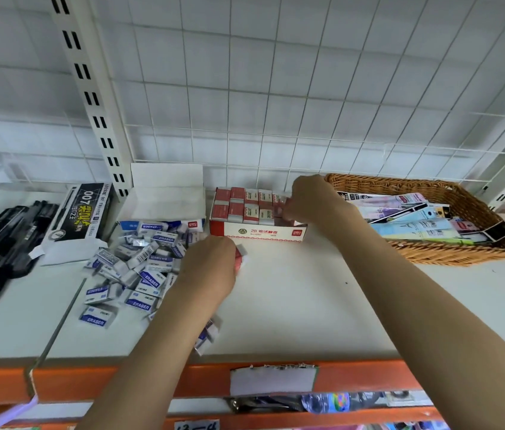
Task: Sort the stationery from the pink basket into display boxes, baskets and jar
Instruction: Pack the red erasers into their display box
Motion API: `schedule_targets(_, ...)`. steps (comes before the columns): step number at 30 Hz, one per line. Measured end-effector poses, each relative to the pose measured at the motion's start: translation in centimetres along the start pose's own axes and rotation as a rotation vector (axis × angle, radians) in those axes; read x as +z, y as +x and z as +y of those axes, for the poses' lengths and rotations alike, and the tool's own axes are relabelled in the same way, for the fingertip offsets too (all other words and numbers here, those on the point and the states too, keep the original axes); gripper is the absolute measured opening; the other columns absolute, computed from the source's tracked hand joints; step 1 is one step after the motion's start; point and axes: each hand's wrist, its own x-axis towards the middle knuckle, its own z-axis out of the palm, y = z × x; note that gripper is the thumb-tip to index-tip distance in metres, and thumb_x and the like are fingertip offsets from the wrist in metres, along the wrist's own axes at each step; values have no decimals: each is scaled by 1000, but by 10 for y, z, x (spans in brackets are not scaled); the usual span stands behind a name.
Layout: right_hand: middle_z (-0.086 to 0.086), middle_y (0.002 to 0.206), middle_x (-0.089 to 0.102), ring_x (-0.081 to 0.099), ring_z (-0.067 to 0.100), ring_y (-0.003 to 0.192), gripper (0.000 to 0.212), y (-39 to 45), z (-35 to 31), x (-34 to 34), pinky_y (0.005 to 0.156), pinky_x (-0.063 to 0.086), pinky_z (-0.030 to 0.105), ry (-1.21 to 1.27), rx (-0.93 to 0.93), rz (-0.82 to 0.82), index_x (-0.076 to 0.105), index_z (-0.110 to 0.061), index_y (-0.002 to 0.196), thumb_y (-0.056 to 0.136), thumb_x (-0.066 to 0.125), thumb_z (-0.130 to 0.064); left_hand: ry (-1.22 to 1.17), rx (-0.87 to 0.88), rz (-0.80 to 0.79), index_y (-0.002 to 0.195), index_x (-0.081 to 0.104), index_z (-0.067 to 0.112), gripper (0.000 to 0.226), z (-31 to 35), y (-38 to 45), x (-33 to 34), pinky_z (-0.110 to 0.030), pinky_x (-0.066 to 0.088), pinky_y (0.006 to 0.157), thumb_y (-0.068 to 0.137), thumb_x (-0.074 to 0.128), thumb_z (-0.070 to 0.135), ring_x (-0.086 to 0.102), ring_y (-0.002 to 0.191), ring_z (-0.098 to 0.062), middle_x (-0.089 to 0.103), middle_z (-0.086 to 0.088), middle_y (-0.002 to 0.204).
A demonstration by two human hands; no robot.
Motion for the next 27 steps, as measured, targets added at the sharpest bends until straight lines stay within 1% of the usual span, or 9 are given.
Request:
schedule_targets(4,2,64,49,54,22,73,27,8,-12,-11,48,36,19,-35,-1,-148,45,-11,62,77,68,-10,34,-13,-45,107,58,7,16,2,1,-2,-32,49,86,92,56,12,61,96,-23,62,-8,105)
schedule_targets(9,5,73,59,62,19,65,20,16,-14,-11,64,52,26,57,71,-283,51,-8,77,77,71,-12,93,-21,-54,117,54,8,27,2,3,-2,-32,48,89,92,57,13,60,103,-23,61,-9,113)
schedule_targets(15,2,61,57,60,15,59,22,20,-14,-1,66,50,24,117,106,-209,49,-9,72,79,69,-10,85,-7,-44,115,56,10,23,2,1,-2,-31,48,87,92,55,9,61,101,-22,62,-7,111)
schedule_targets(18,-5,39,54,55,9,50,25,18,-9,5,52,43,19,135,106,-166,46,-11,66,81,66,-12,75,15,-21,112,58,11,21,2,0,-2,-29,47,84,92,54,8,60,99,-22,62,-6,109)
schedule_targets(19,-3,42,57,56,9,51,24,18,-7,6,49,42,18,184,117,-178,47,-11,67,80,67,-12,69,21,-13,112,58,12,21,2,-1,-2,-29,47,82,92,54,7,60,99,-22,62,-6,109)
schedule_targets(20,2,56,63,61,12,56,21,19,-6,7,50,47,18,250,124,-197,49,-10,70,81,66,-12,63,24,-9,112,58,12,22,2,-1,-2,-28,46,81,92,54,7,60,99,-22,62,-6,109)
schedule_targets(23,11,95,63,68,19,80,9,18,-2,5,78,58,30,404,127,-246,53,-6,89,83,59,-9,46,24,-7,113,58,13,22,2,-1,-2,-27,45,79,92,53,5,60,98,-22,62,-6,109)
schedule_targets(25,11,101,63,68,20,85,18,18,2,3,84,56,34,415,127,-272,55,-4,100,83,57,-8,45,22,-11,113,58,13,23,2,-1,-2,-28,45,80,92,53,5,60,98,-22,62,-6,108)
schedule_targets(27,8,94,66,67,17,77,19,18,2,3,75,57,29,308,94,-304,58,-3,99,83,61,-12,48,24,-11,113,58,13,23,2,-2,-2,-27,45,80,92,53,5,59,98,-22,62,-7,109)
